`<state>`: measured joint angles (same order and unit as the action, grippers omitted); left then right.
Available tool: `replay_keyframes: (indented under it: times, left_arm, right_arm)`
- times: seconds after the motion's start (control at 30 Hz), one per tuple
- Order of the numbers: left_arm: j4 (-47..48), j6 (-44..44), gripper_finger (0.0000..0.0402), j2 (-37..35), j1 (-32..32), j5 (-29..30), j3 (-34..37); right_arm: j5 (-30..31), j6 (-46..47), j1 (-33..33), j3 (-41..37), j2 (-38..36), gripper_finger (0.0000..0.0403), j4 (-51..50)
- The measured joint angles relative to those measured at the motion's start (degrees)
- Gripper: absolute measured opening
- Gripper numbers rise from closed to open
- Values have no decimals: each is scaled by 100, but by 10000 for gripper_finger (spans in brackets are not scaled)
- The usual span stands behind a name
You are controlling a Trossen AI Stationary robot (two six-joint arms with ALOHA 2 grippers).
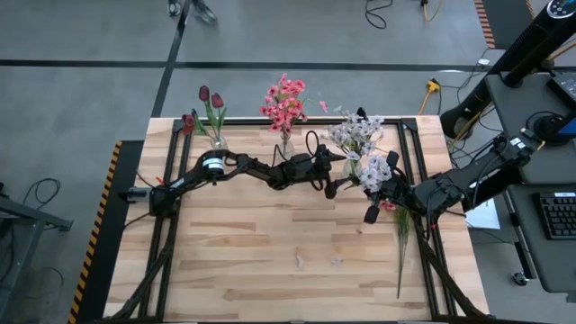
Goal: Sort flowers into vase by color
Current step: Put the white flowers into the right transparent vase
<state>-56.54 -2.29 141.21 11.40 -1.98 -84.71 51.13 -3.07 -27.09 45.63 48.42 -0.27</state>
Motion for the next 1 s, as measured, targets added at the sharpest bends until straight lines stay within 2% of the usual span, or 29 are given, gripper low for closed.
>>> replay_keyframes:
  times: [1.0]
  left_arm:
    - [-436, 1, 359, 192, -4, -11, -4]
  right_arm:
    - [7, -19, 2, 0, 0, 18, 0]
